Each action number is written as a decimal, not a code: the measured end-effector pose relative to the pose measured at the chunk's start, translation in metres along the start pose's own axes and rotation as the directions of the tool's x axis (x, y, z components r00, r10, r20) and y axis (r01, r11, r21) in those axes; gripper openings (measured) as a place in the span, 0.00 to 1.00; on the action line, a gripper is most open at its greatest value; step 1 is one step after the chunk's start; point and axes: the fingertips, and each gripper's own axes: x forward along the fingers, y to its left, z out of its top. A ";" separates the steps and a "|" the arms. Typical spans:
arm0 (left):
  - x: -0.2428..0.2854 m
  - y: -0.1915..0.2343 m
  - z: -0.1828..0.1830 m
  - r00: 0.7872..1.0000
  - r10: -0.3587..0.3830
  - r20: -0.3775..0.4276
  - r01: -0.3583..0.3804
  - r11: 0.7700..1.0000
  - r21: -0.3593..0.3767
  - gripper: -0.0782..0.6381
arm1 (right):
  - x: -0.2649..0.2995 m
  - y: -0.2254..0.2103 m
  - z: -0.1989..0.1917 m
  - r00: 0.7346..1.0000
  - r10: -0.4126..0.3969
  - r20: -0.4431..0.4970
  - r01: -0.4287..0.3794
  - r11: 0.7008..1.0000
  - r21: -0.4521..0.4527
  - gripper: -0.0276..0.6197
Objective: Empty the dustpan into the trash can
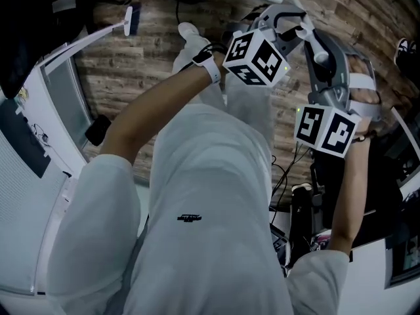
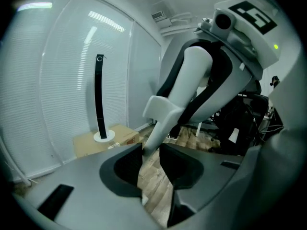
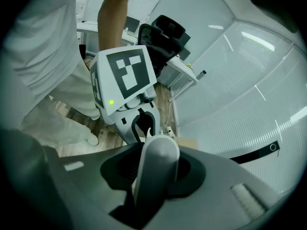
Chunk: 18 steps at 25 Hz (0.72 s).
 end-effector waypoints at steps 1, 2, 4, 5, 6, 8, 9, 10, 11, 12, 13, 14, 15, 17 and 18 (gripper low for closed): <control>0.005 0.000 -0.004 1.000 -0.005 -0.008 0.005 1.000 -0.016 0.27 | 0.005 0.002 -0.005 1.000 0.005 -0.004 -0.005 1.000 0.001 0.23; 0.010 -0.002 -0.008 1.000 -0.007 -0.018 0.006 1.000 -0.024 0.27 | 0.009 0.005 -0.009 1.000 0.011 -0.009 -0.011 1.000 0.003 0.23; 0.015 -0.007 -0.020 0.999 -0.001 -0.049 0.000 1.000 -0.020 0.26 | 0.016 0.013 -0.016 1.000 0.024 -0.019 -0.023 1.000 0.013 0.23; 0.017 -0.009 -0.026 0.998 0.002 -0.065 -0.003 1.000 -0.020 0.25 | 0.019 0.016 -0.019 0.999 0.030 -0.023 -0.030 0.999 0.022 0.23; 0.017 -0.010 -0.032 0.997 0.005 -0.080 -0.007 1.000 -0.026 0.24 | 0.023 0.019 -0.022 0.999 0.037 -0.027 -0.037 0.999 0.034 0.23; 0.017 -0.008 -0.042 0.995 0.016 -0.103 -0.021 0.999 -0.045 0.22 | 0.029 0.022 -0.029 0.998 0.052 -0.035 -0.050 0.997 0.067 0.23; 0.016 -0.006 -0.046 0.994 0.023 -0.110 -0.030 0.998 -0.055 0.22 | 0.033 0.023 -0.033 0.998 0.058 -0.039 -0.054 0.995 0.087 0.23; 0.016 -0.003 -0.050 0.993 0.031 -0.116 -0.039 0.997 -0.066 0.22 | 0.037 0.023 -0.037 0.997 0.063 -0.043 -0.058 0.992 0.109 0.23; 0.015 0.000 -0.053 0.992 0.040 -0.122 -0.049 0.996 -0.074 0.21 | 0.040 0.023 -0.041 0.997 0.068 -0.047 -0.061 0.990 0.131 0.23; 0.014 0.003 -0.056 0.991 0.048 -0.128 -0.059 0.995 -0.080 0.19 | 0.043 0.024 -0.045 0.996 0.072 -0.052 -0.063 0.986 0.153 0.23; 0.013 0.005 -0.059 0.989 0.056 -0.136 -0.067 0.994 -0.083 0.17 | 0.046 0.026 -0.049 0.995 0.077 -0.056 -0.066 0.982 0.175 0.23; 0.011 0.007 -0.063 0.988 0.062 -0.145 -0.074 0.994 -0.086 0.15 | 0.049 0.027 -0.052 0.995 0.082 -0.060 -0.069 0.978 0.197 0.23; 0.009 0.009 -0.066 0.986 0.067 -0.153 -0.081 0.993 -0.089 0.14 | 0.053 0.028 -0.055 0.994 0.089 -0.065 -0.072 0.973 0.221 0.23; 0.004 0.014 -0.070 0.984 0.078 -0.162 -0.095 0.990 -0.104 0.12 | 0.059 0.029 -0.062 0.992 0.101 -0.078 -0.076 0.960 0.271 0.23; 0.001 0.016 -0.072 0.983 0.083 -0.164 -0.102 0.988 -0.113 0.12 | 0.062 0.029 -0.065 0.991 0.106 -0.085 -0.077 0.952 0.298 0.23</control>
